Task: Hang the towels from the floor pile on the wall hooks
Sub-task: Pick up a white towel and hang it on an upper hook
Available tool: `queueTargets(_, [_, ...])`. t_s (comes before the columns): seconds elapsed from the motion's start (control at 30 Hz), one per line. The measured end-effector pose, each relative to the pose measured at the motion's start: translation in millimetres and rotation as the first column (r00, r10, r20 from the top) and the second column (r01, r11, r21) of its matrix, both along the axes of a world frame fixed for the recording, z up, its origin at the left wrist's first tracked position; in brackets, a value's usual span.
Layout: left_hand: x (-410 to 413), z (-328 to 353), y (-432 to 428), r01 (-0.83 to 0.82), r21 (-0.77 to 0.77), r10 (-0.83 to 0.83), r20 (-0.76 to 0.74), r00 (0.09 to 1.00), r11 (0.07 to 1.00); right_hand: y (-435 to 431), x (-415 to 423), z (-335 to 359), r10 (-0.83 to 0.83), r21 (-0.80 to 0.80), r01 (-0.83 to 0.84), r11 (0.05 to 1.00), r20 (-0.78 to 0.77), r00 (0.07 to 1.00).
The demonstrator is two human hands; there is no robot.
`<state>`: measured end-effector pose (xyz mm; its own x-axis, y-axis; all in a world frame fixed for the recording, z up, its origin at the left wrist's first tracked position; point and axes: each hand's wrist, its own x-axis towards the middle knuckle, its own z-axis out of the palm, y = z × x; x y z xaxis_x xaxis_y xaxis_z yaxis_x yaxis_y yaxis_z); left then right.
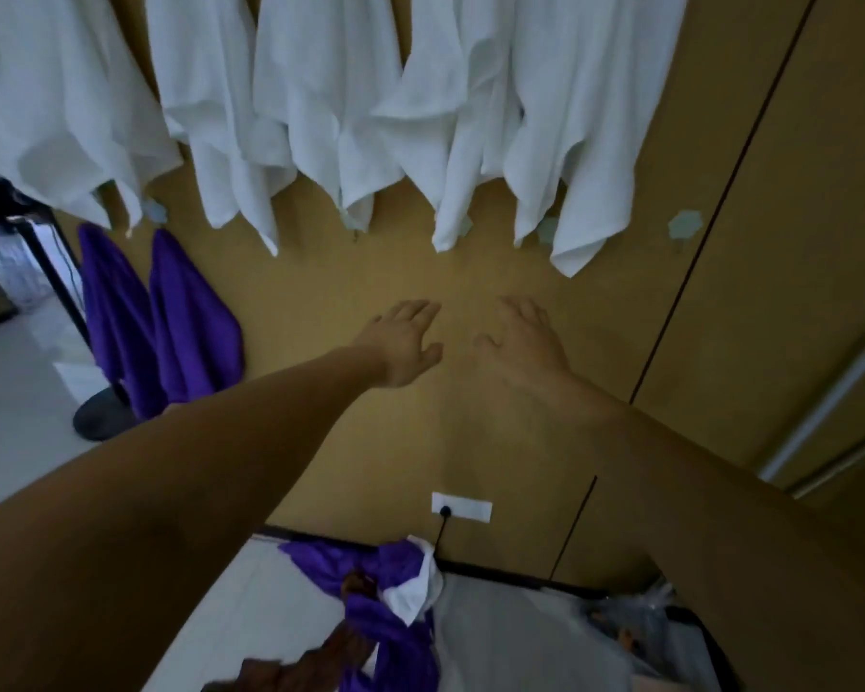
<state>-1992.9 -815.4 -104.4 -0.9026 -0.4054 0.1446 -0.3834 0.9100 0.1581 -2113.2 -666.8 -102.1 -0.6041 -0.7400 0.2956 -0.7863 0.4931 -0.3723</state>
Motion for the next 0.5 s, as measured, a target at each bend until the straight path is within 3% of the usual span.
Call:
queueTargets(0.13, [31.4,-49.9,-30.8,-0.071,0.022,0.069,0.072,0.995,0.997,-29.9,24.4,-37.4,0.029,0.081,-0.034,0.996,0.072,0.997])
queueTargets(0.33, [65.9,-148.5,-93.2,-0.124,0.209,0.084,0.192,0.978,0.970,-104.6,54.7,-118.7,0.076,0.226,-0.131,0.965,0.235,0.969])
queueTargets(0.5, [80.3,-242.0,-134.7,-0.121,0.303,0.011,0.343,0.939,0.945,-146.2,78.7,-215.4,0.087,0.379,-0.229,0.897,0.355,0.931])
